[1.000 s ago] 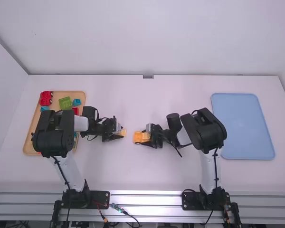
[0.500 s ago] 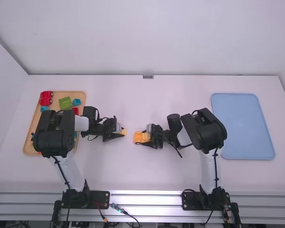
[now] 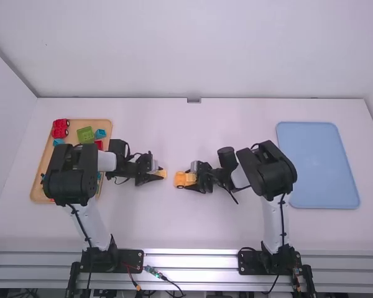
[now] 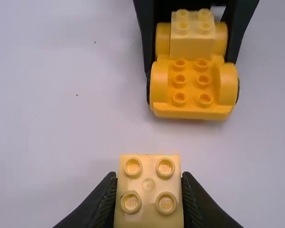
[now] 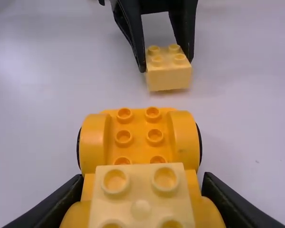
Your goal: Assemble lego blocks to make yellow taxi
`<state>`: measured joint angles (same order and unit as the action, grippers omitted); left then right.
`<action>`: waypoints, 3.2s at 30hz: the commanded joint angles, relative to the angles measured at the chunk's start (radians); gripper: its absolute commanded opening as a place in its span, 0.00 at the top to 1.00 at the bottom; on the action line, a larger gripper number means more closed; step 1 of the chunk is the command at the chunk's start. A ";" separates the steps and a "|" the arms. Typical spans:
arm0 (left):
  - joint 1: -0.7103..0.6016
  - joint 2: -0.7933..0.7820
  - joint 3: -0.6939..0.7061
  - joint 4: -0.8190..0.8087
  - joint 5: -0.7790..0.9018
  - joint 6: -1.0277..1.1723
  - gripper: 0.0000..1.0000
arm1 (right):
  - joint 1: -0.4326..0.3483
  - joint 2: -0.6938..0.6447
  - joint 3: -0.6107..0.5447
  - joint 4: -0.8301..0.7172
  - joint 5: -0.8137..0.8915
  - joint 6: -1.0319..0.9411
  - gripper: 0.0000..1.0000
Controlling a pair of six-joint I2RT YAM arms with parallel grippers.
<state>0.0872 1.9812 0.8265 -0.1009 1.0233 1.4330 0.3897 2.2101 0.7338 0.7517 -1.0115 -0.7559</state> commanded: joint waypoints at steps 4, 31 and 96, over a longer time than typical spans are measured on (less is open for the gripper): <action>-0.013 0.000 0.117 -0.166 0.066 -0.062 0.98 | -0.004 0.019 -0.007 -0.024 0.069 -0.004 0.51; -0.267 -0.325 -0.174 0.234 -0.184 -0.405 0.98 | -0.004 0.019 0.006 -0.032 0.063 0.003 0.51; -0.318 -0.129 -0.119 0.259 -0.032 -0.319 0.98 | -0.002 0.019 0.000 0.032 0.011 0.045 0.55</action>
<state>-0.1928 1.8366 0.7094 0.1711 0.9573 1.1175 0.3870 2.2108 0.7338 0.7631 -1.0428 -0.7719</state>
